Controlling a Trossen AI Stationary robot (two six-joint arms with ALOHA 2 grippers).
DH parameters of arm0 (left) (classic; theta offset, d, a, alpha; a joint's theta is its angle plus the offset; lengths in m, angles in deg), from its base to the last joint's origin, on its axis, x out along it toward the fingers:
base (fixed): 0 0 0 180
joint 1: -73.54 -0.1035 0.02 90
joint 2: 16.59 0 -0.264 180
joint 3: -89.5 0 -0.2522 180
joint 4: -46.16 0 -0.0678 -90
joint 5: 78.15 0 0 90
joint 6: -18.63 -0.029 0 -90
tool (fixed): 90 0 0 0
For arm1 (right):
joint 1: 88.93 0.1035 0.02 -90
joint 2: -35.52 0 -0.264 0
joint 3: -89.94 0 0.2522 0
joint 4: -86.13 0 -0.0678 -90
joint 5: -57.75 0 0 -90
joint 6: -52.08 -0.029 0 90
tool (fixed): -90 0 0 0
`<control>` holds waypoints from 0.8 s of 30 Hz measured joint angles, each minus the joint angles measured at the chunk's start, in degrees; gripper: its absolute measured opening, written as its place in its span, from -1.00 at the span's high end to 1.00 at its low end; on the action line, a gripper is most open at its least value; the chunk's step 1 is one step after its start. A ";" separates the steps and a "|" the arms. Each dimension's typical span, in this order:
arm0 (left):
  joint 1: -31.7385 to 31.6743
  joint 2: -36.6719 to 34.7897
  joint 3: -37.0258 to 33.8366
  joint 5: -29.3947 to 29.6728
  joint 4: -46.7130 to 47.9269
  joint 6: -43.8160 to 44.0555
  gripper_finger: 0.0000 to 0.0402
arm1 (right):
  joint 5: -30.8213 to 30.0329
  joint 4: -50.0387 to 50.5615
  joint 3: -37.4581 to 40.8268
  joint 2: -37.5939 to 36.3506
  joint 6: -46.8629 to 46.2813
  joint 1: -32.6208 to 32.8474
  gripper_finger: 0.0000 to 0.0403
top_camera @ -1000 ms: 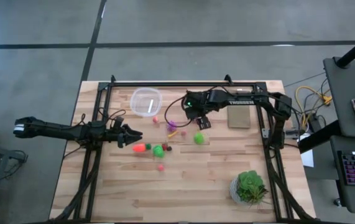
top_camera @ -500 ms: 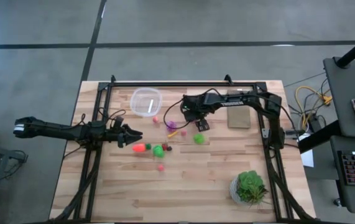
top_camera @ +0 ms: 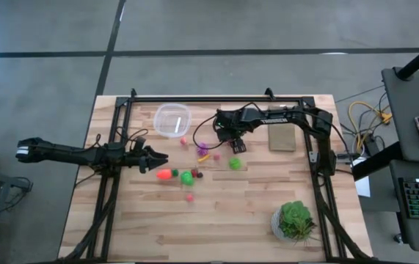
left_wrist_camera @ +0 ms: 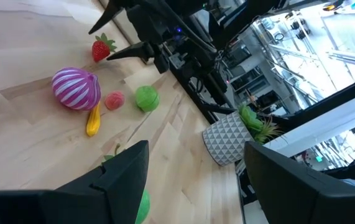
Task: Pick and placing Produce into tupperware
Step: Put the strawberry into the transparent bin
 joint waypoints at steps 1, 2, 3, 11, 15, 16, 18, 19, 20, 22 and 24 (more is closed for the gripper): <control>0.02 0.00 0.00 -0.01 0.00 0.02 -0.24 | 0.41 -0.01 0.02 0.00 0.00 -0.11 -0.13; 0.01 0.00 0.00 0.00 0.02 0.02 -0.24 | 1.04 -0.05 0.08 0.00 -0.02 -0.21 -0.11; 0.00 0.00 0.00 0.00 0.02 0.02 -0.24 | 1.45 -0.23 0.26 0.00 -0.13 -0.32 -0.09; 0.01 0.00 0.00 -0.01 0.00 0.02 -0.24 | 1.59 -2.18 2.86 0.00 -0.50 -0.30 -0.03; 0.00 0.00 0.00 -0.02 0.00 0.04 -0.24 | 1.68 -2.53 3.15 -0.02 -1.59 -0.30 -0.03; 0.01 0.00 0.00 -0.01 0.00 0.04 -0.24 | 1.60 -2.61 3.17 -0.02 -1.77 -0.32 -0.03; 0.00 0.00 0.00 -0.01 0.00 0.04 -0.24 | 1.50 -2.71 3.19 -0.02 -1.77 -0.30 -0.03; 0.02 0.00 0.00 -0.02 0.00 0.04 -0.24 | 1.50 -2.74 3.21 -0.02 -1.80 -0.31 -0.02; 0.00 0.00 0.00 -0.02 0.00 0.04 -0.24 | 1.52 -2.74 3.21 -0.02 -1.97 -0.32 -0.02; 0.00 0.00 0.00 -0.02 0.00 0.04 -0.24 | 1.49 -2.83 3.23 -0.02 -2.38 -0.29 0.01; 0.00 0.00 0.00 -0.02 -0.01 0.04 -0.24 | 1.50 -2.89 3.26 -0.02 -2.80 -0.29 0.05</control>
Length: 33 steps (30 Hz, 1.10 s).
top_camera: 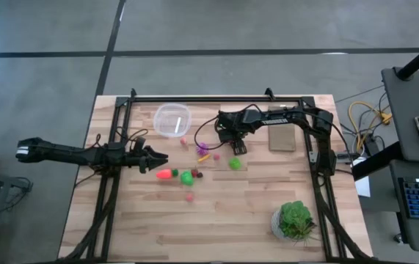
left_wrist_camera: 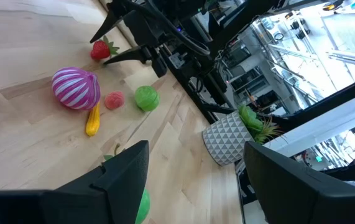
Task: Pick and placing Produce into tupperware
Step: Put the strawberry into the transparent bin
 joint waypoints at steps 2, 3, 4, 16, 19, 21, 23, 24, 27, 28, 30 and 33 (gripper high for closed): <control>0.01 0.00 0.00 0.00 0.01 0.00 -0.24 | -0.02 -0.02 -0.12 0.00 -0.69 0.00 0.10; 0.00 0.00 0.00 0.00 0.01 0.00 -0.24 | -0.09 -0.30 -0.26 0.01 -1.04 0.00 0.13; 0.00 0.00 0.00 0.00 0.01 0.00 -0.24 | -0.27 -0.79 -0.51 0.06 -1.31 -0.01 0.16; 0.00 0.00 0.00 0.00 -0.01 0.00 -0.24 | -0.37 0.34 -2.54 -0.01 -5.92 -0.02 0.29; 0.01 0.00 0.00 0.00 -0.01 0.00 -0.24 | -0.37 0.76 -4.34 -1.07 -7.90 0.00 0.29; 0.00 0.00 0.00 0.00 -0.02 0.00 -0.24 | -0.37 1.07 -6.85 -1.77 -9.76 0.00 0.29; 0.01 0.00 0.00 0.00 -0.04 0.00 -0.24 | -0.31 1.68 -10.42 -1.88 -11.51 -0.02 0.29; 0.00 0.00 0.00 0.00 -0.04 0.00 -0.24 | 0.05 2.52 -12.33 -1.86 -11.99 -0.02 0.29; 0.00 -0.09 0.00 0.00 -0.35 0.00 -0.24 | 2.26 3.86 -19.70 -0.19 -14.78 0.07 0.29; 0.02 -0.08 0.00 0.00 -0.45 0.00 -0.24 | 3.04 4.89 -22.28 0.83 -16.24 0.08 0.30; 0.00 -0.09 0.00 -0.02 -0.78 -0.01 -0.24 | 4.38 6.43 -28.12 3.67 -19.04 0.09 0.30; 0.02 -0.07 0.00 -0.02 -1.13 -0.01 -0.24 | 6.82 9.52 -38.12 9.60 -22.49 0.11 0.30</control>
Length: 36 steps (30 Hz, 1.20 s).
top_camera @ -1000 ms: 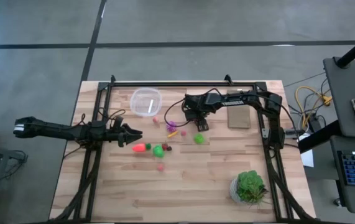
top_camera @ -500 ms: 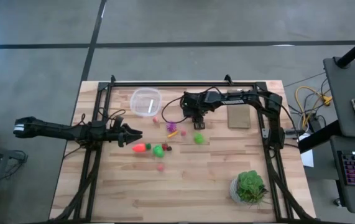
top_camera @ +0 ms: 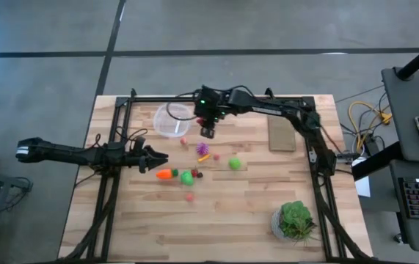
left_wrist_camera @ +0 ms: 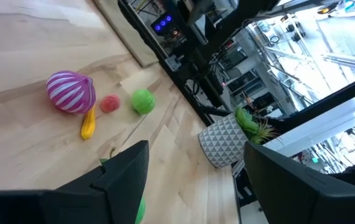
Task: Pick and placing Produce into tupperware
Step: Put the strawberry into the transparent bin
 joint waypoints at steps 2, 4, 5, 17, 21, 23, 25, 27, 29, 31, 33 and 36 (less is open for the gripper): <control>0.00 0.00 0.00 0.02 -0.33 -0.03 -0.24 | 1.14 2.47 -7.49 4.59 -1.28 0.02 0.30; -0.02 -0.02 0.00 0.00 -0.74 -0.04 -0.24 | 2.49 5.70 -14.61 9.28 -2.16 0.02 0.30; 0.00 -0.02 0.00 0.00 -0.72 -0.01 -0.24 | 2.71 7.40 -18.06 11.56 -2.54 0.00 0.30; -0.04 0.03 0.00 0.29 -1.50 -0.12 -0.24 | 3.32 4.68 -13.17 7.34 -3.36 -0.55 0.30; -0.04 0.07 0.13 5.89 -4.81 0.81 -0.24 | 3.81 6.45 -13.07 6.32 -4.34 -0.43 0.30; -0.05 0.10 0.43 7.44 -4.99 2.37 -0.24 | 3.81 8.90 -13.07 5.12 -4.31 -0.35 0.30; -0.09 0.90 1.15 7.83 -4.95 1.20 -0.24 | 3.81 10.85 -12.73 3.55 -4.12 -0.35 0.30; -0.39 1.76 2.19 9.32 -5.47 1.17 -0.24 | 3.81 12.06 -11.83 1.57 -4.02 -0.14 0.30; -1.12 2.42 3.48 12.30 -6.90 0.16 -0.24 | 3.94 12.69 -11.16 -0.61 -4.50 -0.01 0.30; -2.05 3.22 4.42 13.85 -9.62 -3.47 -0.24 | 4.05 13.71 -9.89 -2.98 -5.35 0.07 0.30; -3.10 4.09 5.02 13.78 -10.77 -6.31 -0.24 | 4.20 14.52 -7.58 -5.10 -5.95 0.07 0.30; -4.83 6.04 6.54 11.23 -8.30 -6.30 -0.24 | 4.11 15.36 -1.98 -7.86 -6.73 0.62 0.30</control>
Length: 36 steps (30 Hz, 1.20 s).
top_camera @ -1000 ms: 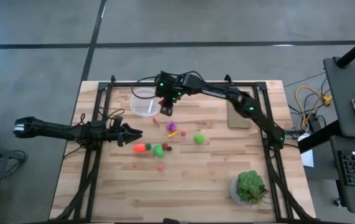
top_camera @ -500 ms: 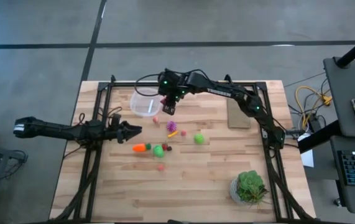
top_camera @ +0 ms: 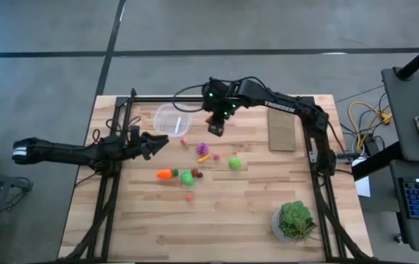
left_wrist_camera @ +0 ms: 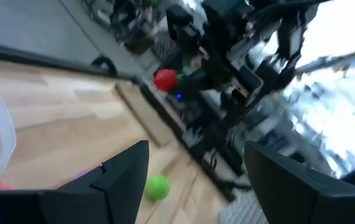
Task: Pick and placing Produce into tupperware
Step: Put the strawberry into the transparent bin
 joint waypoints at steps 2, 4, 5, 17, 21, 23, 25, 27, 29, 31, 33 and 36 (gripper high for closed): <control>-1.37 2.25 1.92 -3.43 3.59 0.08 -0.24 | -0.22 -1.56 3.89 -2.29 -0.49 1.00 0.30; -2.70 5.54 4.64 -7.03 5.43 -2.18 -0.24 | 0.00 -4.30 7.19 -4.82 -1.93 2.11 0.30; -3.19 7.42 6.31 -8.57 6.06 -5.26 -0.24 | 0.30 -5.23 8.50 -6.05 -2.58 2.47 0.30; -3.87 25.96 28.14 -4.98 25.20 -42.57 -0.24 | 7.16 -8.77 15.91 -13.81 -12.02 3.31 0.30; -3.55 26.90 32.64 0.76 31.86 -49.53 -0.24 | 9.98 -10.27 15.89 -13.88 -12.45 3.55 0.30; -2.99 26.41 34.26 4.55 31.28 -55.96 -0.24 | 12.05 -11.46 15.89 -13.86 -12.84 3.53 0.30; -2.55 26.18 35.88 7.02 29.20 -63.58 -0.24 | 12.97 -12.02 15.65 -13.82 -13.24 3.52 0.30; -2.44 26.02 36.83 7.44 25.85 -70.88 -0.24 | 13.21 -12.23 14.96 -13.81 -13.29 3.51 0.30; -2.14 26.25 37.29 7.43 21.78 -76.76 -0.24 | 13.25 -12.14 14.28 -13.81 -13.38 3.51 0.30; -1.98 26.30 37.30 6.65 20.06 -80.11 -0.24 | 13.32 -12.07 13.37 -13.80 -13.72 3.51 0.30; -1.92 27.11 37.32 4.49 18.11 -80.94 -0.24 | 13.45 -12.12 12.18 -13.79 -13.95 3.51 0.30; -1.87 28.55 37.11 2.04 18.50 -81.10 -0.24 | 13.51 -12.23 10.74 -13.81 -13.99 3.49 0.30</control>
